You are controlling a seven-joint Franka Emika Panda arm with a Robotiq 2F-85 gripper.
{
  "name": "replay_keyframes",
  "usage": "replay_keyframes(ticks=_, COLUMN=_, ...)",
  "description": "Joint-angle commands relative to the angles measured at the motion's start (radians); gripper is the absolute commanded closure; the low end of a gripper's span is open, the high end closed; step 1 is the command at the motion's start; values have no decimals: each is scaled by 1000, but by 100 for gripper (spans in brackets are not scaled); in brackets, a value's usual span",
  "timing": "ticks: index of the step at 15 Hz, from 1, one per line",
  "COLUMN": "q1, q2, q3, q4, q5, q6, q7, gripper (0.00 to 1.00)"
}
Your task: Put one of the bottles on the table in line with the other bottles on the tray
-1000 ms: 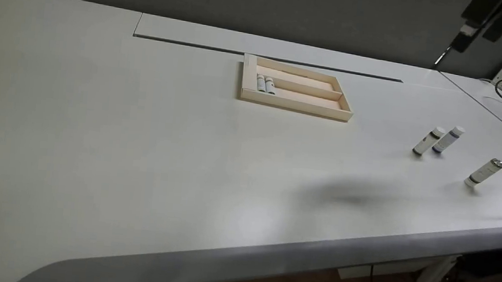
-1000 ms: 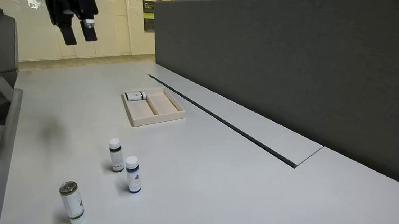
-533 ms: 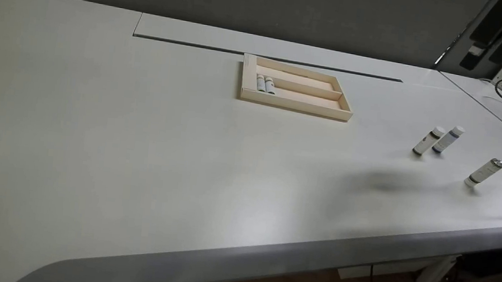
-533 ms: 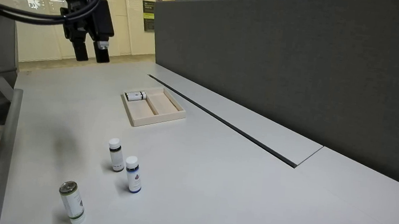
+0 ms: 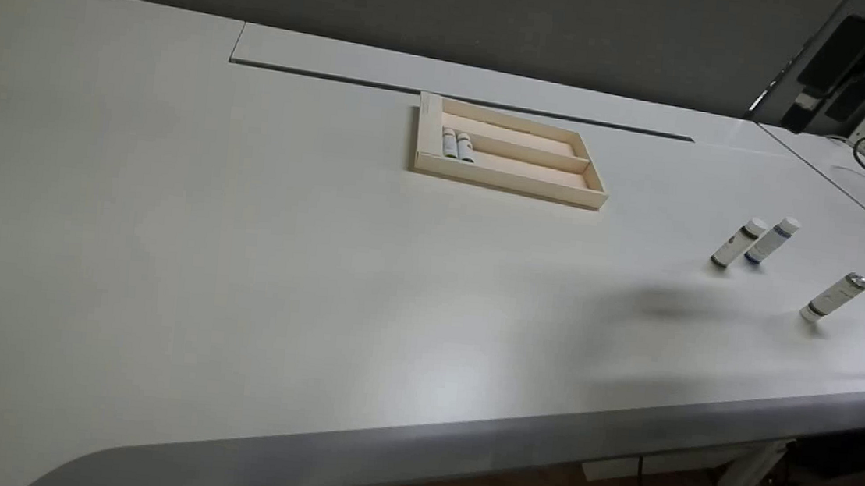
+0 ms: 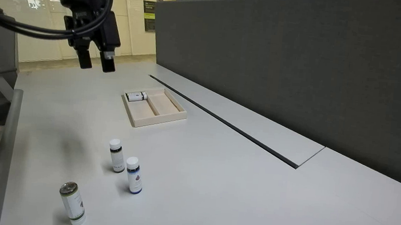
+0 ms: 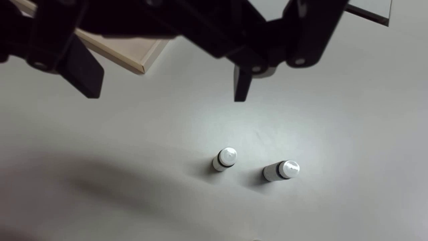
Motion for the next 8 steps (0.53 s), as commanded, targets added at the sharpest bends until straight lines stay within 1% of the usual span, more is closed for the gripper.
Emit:
replay_keyframes(ticks=1, q1=-25, q2=123, q3=-31, q4=35, q5=19, q6=66, q7=-78, gripper=0)
replay_keyframes(ticks=8, q1=-79, q2=280, q3=-55, q4=70, q5=-43, q6=157, q7=-113, gripper=0)
